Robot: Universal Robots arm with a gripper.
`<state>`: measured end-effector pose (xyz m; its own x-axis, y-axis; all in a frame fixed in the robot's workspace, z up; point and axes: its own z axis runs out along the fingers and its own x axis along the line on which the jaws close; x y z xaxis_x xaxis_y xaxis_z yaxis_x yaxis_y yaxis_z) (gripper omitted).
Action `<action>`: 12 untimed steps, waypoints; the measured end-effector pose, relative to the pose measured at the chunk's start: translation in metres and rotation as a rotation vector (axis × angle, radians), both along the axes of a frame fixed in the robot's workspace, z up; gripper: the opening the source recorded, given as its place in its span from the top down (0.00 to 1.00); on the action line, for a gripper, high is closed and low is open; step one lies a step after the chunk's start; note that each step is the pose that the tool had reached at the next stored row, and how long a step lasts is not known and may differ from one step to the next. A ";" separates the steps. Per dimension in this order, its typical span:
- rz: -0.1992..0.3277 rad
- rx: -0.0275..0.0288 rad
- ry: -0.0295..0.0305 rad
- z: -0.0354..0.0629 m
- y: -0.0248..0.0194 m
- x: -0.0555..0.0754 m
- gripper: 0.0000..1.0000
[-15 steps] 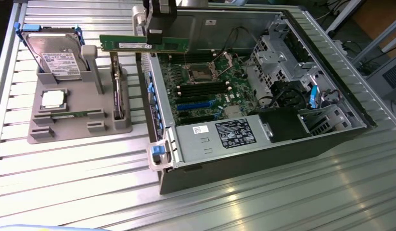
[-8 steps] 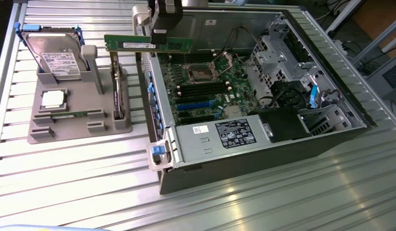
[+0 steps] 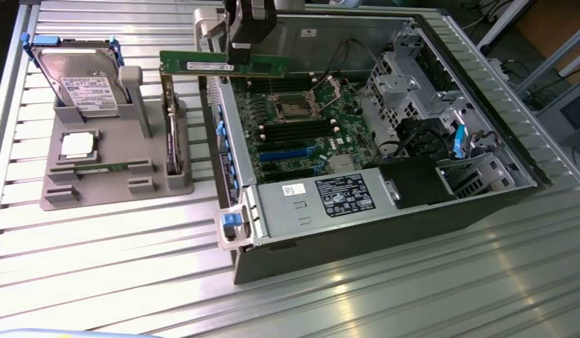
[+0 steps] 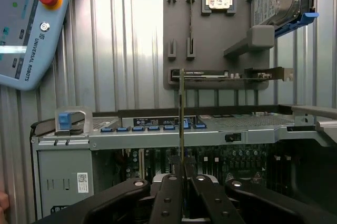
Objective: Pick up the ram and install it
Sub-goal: 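Pick up the ram and move it above insertion slot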
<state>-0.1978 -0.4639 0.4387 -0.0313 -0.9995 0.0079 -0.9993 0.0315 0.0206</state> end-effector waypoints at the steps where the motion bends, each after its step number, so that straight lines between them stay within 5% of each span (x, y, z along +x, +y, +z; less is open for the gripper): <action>1: 0.000 0.0001 0.0002 0.0000 0.0000 0.001 0.88; 12: 0.001 0.0001 0.0023 0.0000 0.0000 0.009 0.88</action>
<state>-0.1885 -0.4639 0.4386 -0.0302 -0.9995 0.0078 -0.9993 0.0304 0.0229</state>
